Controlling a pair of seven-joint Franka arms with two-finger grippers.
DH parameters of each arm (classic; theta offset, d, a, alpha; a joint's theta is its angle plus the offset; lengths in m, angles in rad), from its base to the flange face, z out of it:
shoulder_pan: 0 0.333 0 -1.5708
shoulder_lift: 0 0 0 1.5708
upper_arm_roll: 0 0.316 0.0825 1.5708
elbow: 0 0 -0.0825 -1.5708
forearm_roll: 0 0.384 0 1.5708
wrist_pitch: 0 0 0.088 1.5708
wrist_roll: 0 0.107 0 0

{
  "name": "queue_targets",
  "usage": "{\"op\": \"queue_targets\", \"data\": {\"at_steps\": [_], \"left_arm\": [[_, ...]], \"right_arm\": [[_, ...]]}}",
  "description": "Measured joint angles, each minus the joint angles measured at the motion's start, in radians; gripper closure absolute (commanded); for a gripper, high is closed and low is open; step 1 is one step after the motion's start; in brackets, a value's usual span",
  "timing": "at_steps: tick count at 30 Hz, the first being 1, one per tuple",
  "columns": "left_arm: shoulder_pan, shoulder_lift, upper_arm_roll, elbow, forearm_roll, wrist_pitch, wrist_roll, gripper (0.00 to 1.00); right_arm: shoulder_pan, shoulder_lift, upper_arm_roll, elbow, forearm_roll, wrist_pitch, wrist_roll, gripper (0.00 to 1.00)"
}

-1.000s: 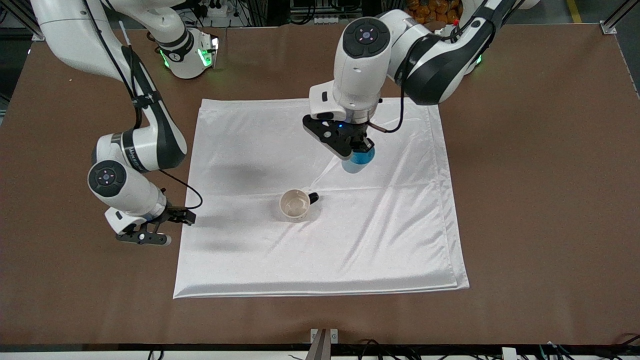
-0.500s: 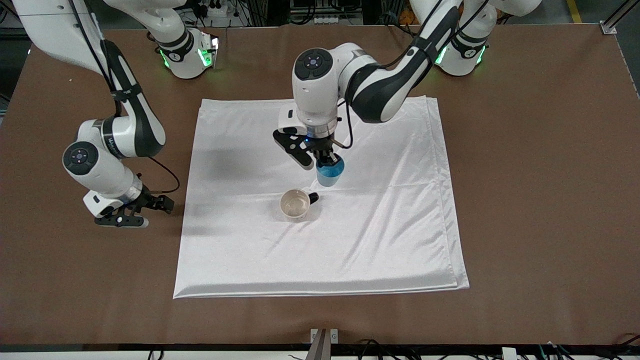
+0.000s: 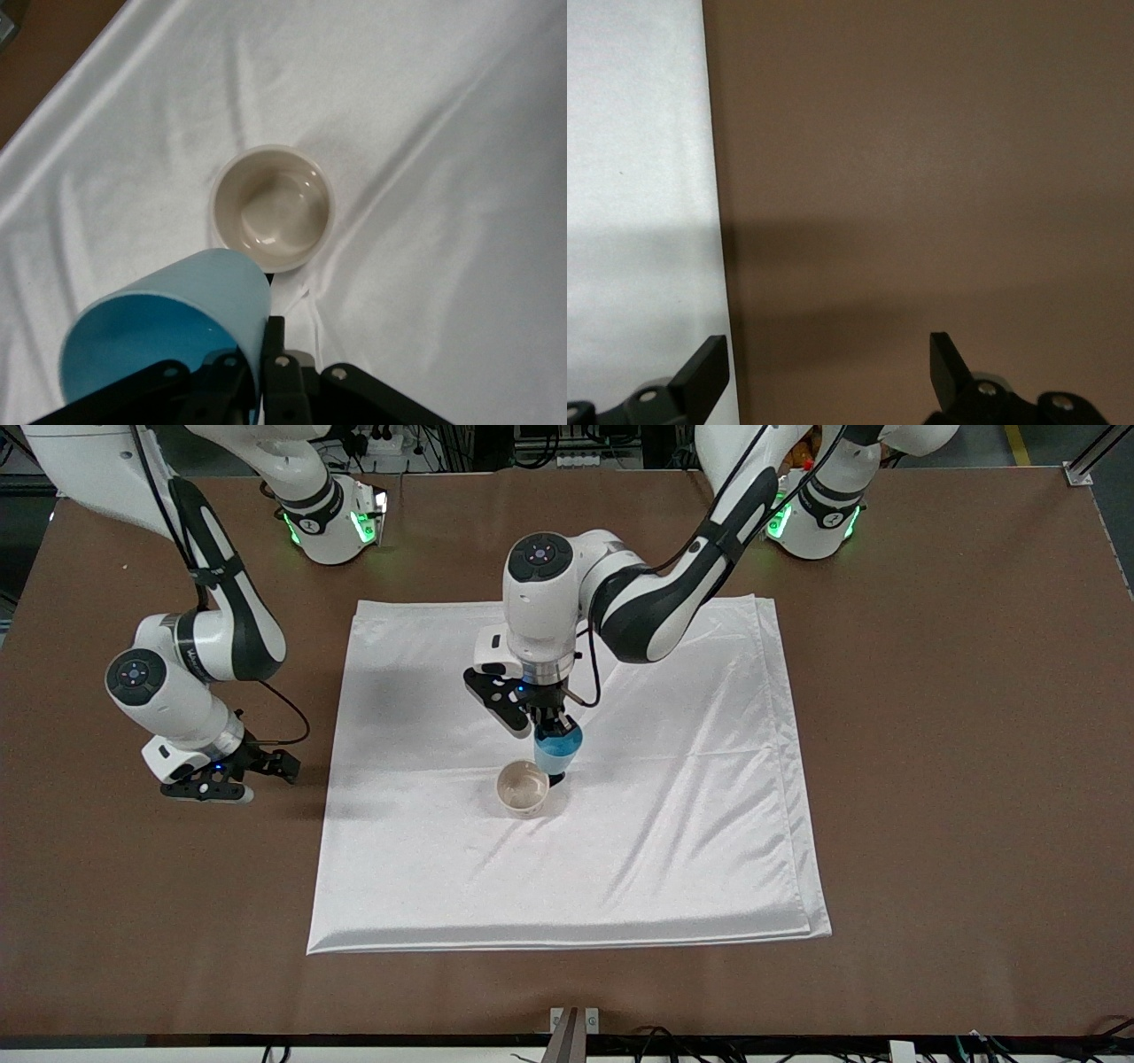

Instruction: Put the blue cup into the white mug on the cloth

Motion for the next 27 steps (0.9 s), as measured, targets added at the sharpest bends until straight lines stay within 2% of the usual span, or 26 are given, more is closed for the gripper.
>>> {"op": "queue_targets", "data": {"at_steps": [14, 22, 27], "left_arm": [[0.002, 0.067, 0.0, 0.038, 0.0, 0.129, 0.0, 1.0], [0.008, 0.1, 0.0, 0.044, 0.0, 0.175, 0.0, 1.0], [0.01, 0.124, 0.0, 0.045, 0.0, 0.206, 0.0, 1.0]], "right_arm": [[-0.02, -0.081, 0.0, -0.055, 0.0, -0.031, 0.0, 0.0], [-0.026, -0.189, 0.001, -0.049, 0.0, -0.196, 0.001, 0.0], [-0.031, -0.263, 0.002, 0.002, 0.0, -0.374, 0.001, 0.0]]}}
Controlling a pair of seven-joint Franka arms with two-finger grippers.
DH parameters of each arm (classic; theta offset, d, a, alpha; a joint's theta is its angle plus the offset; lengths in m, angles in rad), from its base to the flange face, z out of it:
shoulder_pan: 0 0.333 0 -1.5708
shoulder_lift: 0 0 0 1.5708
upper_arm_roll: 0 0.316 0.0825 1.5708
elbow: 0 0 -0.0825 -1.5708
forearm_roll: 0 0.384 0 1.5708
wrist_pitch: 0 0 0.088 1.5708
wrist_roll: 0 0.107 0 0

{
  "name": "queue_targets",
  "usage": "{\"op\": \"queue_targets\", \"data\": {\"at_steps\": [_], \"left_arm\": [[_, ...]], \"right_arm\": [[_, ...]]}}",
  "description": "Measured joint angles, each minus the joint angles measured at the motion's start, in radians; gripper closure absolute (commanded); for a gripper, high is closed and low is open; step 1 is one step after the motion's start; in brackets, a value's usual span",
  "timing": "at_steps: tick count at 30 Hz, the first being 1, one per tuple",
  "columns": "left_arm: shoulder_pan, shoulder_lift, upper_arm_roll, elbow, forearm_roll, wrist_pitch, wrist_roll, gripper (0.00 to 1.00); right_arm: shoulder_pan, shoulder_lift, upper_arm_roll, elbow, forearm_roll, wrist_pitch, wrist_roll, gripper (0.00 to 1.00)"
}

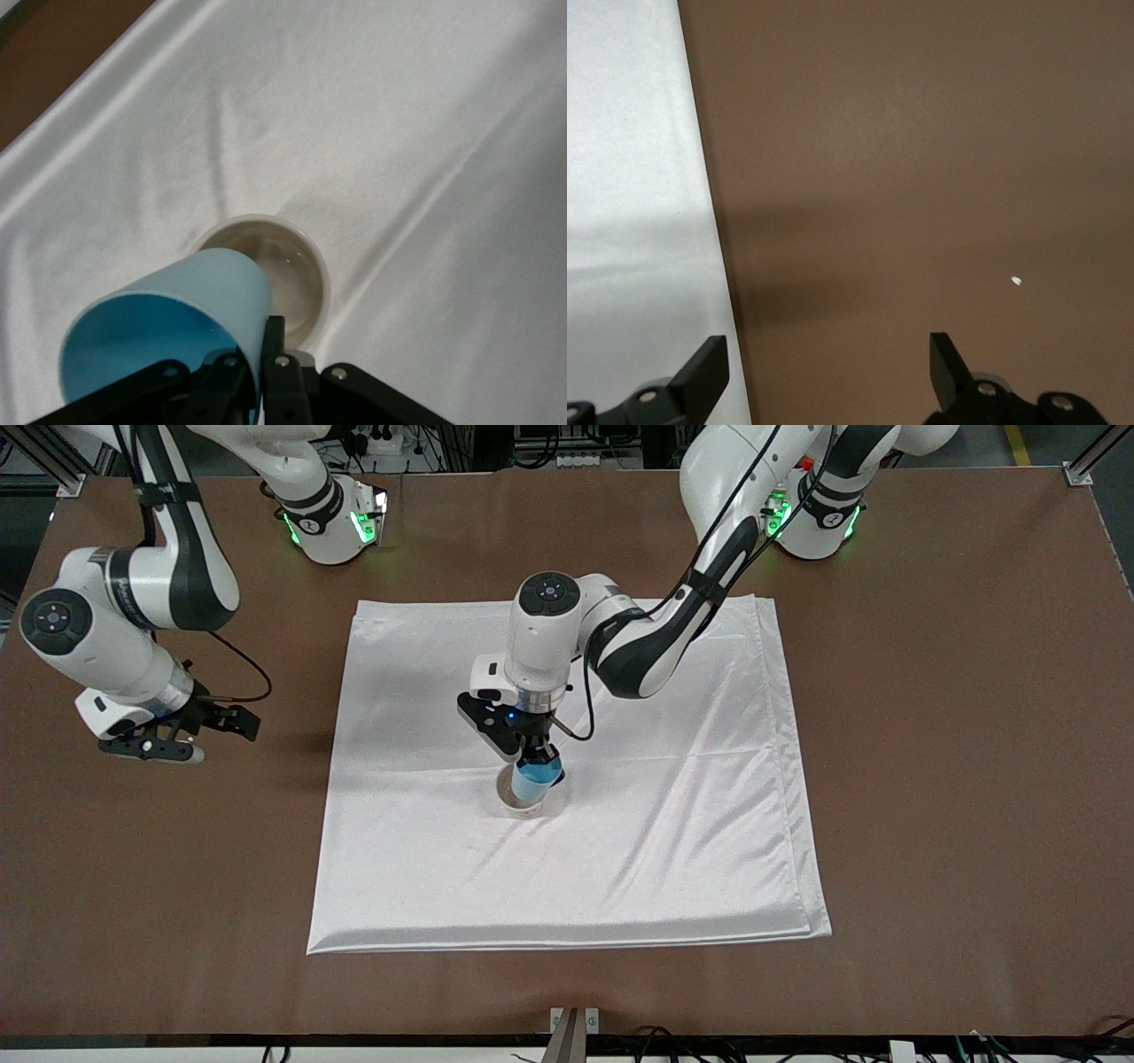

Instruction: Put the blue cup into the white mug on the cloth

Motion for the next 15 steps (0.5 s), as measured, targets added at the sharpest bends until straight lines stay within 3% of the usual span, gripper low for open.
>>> {"op": "queue_targets", "data": {"at_steps": [8, 15], "left_arm": [[0.0, 0.023, 0.0, 0.001, 0.0, 0.03, 0.0, 1.0], [0.0, 0.034, 0.0, 0.001, 0.0, 0.038, 0.0, 1.0]], "right_arm": [[-0.002, -0.037, 0.002, 0.171, 0.0, -0.252, 0.0, 0.0], [-0.002, -0.037, 0.007, 0.304, 0.026, -0.387, 0.0, 0.0]]}}
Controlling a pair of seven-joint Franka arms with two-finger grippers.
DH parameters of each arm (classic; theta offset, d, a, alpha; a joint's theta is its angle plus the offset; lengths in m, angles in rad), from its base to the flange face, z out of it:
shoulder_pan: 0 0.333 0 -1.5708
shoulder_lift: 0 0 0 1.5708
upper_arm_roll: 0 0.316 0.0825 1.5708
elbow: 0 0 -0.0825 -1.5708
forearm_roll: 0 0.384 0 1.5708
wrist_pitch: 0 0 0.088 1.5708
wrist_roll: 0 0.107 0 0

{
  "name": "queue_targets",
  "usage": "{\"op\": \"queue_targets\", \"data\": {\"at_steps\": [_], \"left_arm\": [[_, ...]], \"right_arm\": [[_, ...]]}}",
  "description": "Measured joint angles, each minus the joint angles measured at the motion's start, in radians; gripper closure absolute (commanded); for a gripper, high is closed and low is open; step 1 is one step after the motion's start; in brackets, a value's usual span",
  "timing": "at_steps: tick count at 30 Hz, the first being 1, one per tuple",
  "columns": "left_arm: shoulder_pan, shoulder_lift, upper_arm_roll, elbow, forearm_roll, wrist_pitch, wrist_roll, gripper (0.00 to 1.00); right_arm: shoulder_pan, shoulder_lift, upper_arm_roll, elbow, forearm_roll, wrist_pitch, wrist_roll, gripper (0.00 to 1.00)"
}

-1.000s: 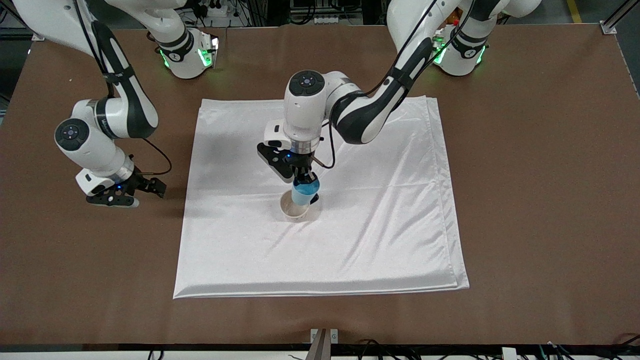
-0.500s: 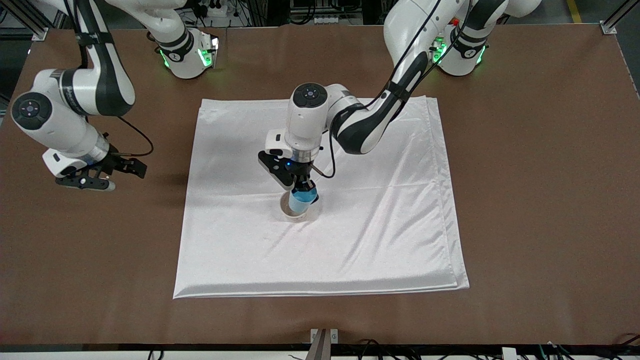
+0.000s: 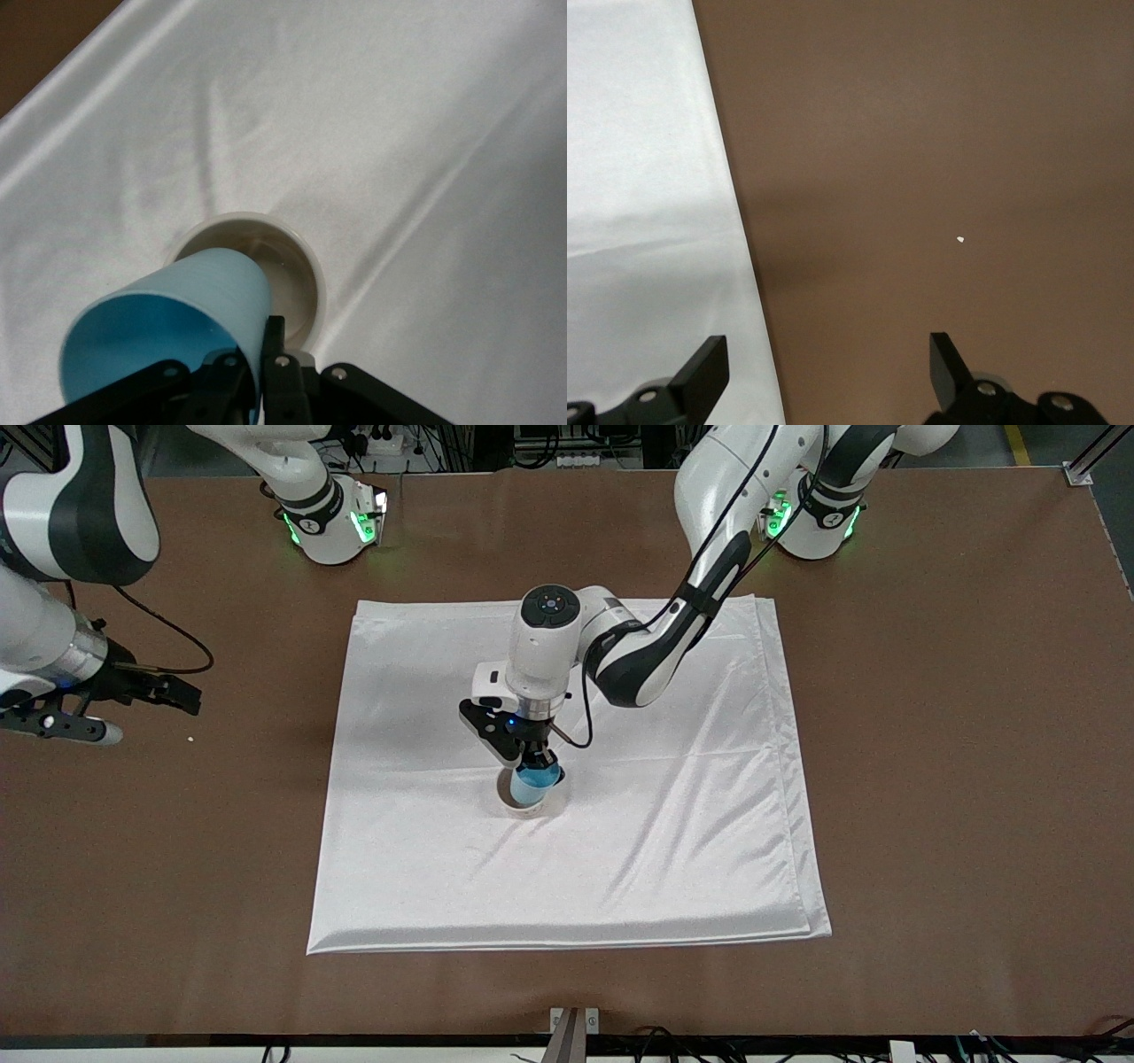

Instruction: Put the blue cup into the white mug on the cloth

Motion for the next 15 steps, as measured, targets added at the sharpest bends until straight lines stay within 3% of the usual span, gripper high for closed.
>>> {"op": "queue_targets", "data": {"at_steps": [7, 14, 15], "left_arm": [[0.0, 0.002, 0.0, 0.0, 0.0, 0.003, 0.0, 1.0], [0.0, 0.002, 0.0, 0.002, 0.0, 0.003, 0.0, 1.0], [0.0, 0.002, 0.0, 0.003, 0.0, 0.003, 0.0, 0.87]], "right_arm": [[0.001, 0.0, 0.005, 0.108, 0.021, -0.125, 0.0, 0.0], [0.001, 0.0, 0.01, 0.211, 0.098, -0.206, -0.002, 0.0], [0.001, 0.0, 0.012, 0.223, 0.106, -0.211, -0.002, 0.0]]}}
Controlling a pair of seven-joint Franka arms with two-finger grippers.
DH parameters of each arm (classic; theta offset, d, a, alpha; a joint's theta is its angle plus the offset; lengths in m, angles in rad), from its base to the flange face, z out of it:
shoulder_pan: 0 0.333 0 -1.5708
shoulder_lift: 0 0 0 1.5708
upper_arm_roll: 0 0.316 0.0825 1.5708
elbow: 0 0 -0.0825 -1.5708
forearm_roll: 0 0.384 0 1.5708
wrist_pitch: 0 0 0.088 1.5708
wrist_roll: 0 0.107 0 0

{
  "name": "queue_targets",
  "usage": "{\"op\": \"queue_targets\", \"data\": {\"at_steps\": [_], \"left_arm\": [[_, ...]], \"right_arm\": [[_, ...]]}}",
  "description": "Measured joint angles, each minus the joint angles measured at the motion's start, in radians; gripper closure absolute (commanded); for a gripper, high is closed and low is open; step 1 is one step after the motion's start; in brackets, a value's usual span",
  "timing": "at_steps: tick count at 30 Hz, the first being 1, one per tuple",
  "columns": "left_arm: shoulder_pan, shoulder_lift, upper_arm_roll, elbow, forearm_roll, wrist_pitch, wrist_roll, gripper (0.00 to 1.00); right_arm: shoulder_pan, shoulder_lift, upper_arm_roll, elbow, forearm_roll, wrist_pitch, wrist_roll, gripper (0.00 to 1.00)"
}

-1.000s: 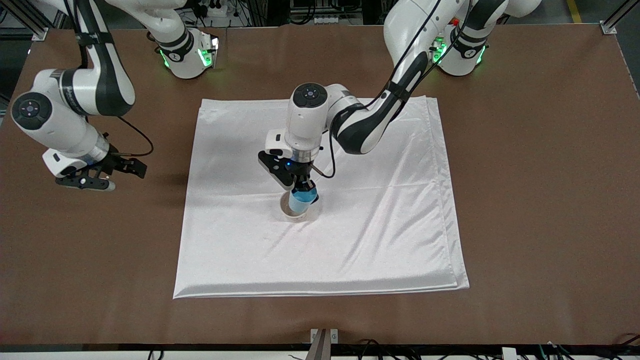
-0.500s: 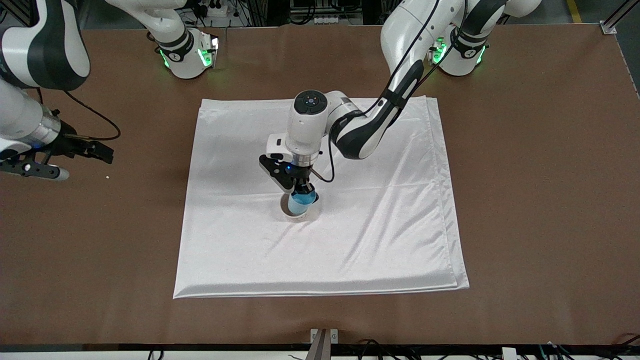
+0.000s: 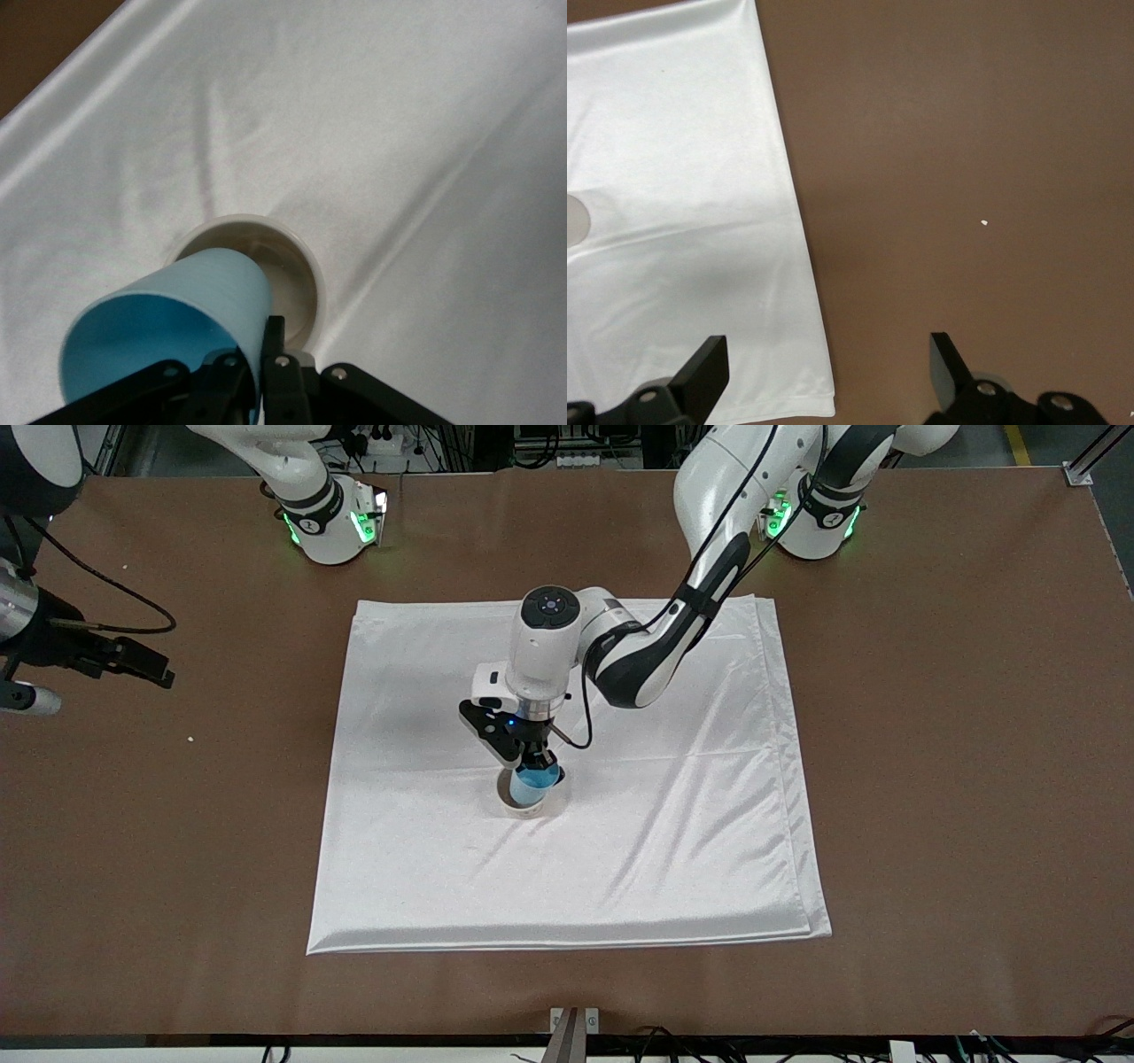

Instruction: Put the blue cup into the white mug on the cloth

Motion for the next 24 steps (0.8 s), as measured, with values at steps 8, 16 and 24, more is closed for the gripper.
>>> {"op": "queue_targets", "data": {"at_steps": [8, 16, 24], "left_arm": [[0.003, 0.0, 0.0, 0.004, 0.0, 0.0, 0.005, 0.0], [0.009, 0.0, 0.0, 0.011, 0.0, 0.001, 0.019, 0.0], [0.014, -0.008, 0.0, 0.023, 0.0, 0.001, 0.019, 0.0]], "right_arm": [[0.001, 0.0, 0.041, 0.068, 0.023, -0.016, -0.001, 0.0], [-0.001, 0.0, 0.049, 0.075, 0.023, -0.024, -0.016, 0.0], [-0.004, 0.0, 0.032, 0.076, 0.023, -0.03, -0.055, 0.0]]}}
